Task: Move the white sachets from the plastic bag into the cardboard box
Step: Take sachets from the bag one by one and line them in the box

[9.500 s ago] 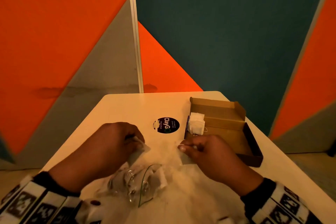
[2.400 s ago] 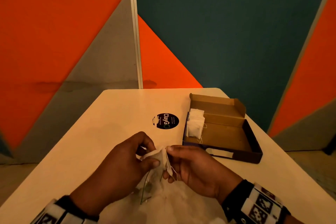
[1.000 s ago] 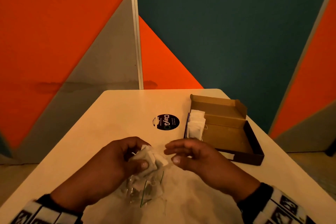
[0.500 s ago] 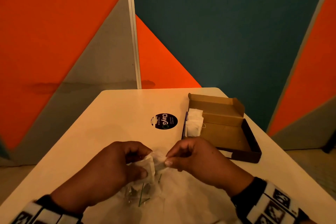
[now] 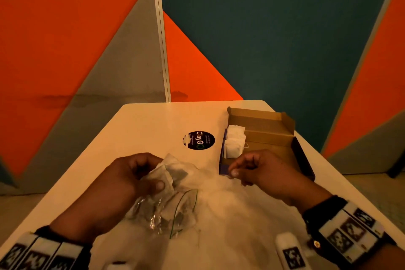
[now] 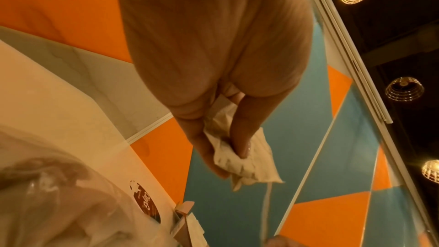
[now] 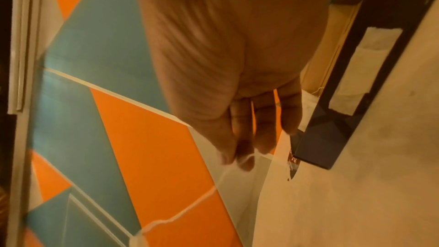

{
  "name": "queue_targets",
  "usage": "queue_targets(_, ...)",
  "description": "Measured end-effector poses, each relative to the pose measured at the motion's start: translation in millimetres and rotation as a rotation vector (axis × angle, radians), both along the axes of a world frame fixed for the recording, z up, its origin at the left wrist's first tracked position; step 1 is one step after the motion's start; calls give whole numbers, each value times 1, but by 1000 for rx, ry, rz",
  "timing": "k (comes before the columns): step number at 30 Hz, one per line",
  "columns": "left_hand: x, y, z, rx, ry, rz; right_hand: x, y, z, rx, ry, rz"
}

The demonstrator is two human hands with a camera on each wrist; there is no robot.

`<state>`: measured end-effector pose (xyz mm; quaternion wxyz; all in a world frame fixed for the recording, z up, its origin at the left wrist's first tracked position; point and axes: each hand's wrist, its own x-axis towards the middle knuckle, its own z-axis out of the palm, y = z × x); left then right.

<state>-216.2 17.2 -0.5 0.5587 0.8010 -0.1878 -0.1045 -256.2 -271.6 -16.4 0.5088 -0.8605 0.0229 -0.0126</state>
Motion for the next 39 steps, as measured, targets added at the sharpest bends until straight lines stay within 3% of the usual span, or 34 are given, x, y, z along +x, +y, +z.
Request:
queue_targets(6, -3, -12, -1, -7, -6, 20, 3, 25, 2, -27, -189, -55)
queue_targets(12, -11, -24, 2, 31, -15, -3, -5, 57, 17, -135, -267, 74)
queue_targets(22, -11, -24, -1, 55, -7, 5, -4, 60, 2, -230, -437, -119)
queue_targets(26, -8, -23, -6, 39, 2, 51, -11, 57, 3, -335, -529, -111)
queue_targets(29, -6, -23, -8, 18, 4, 69, -20, 56, 2, -408, -514, -78)
queue_targets(32, -5, -22, -9, -20, -8, 88, -32, 56, -2, -435, -354, 71)
queue_targets(34, -4, -22, -9, -39, -6, 88, -35, 56, -4, -340, -310, 69)
queue_targets(37, -6, -25, -8, -68, 16, 72, -25, 54, -9, -92, -443, -174)
queue_targets(39, -7, -27, -9, -81, 23, 57, -18, 57, -8, 12, -467, -171)
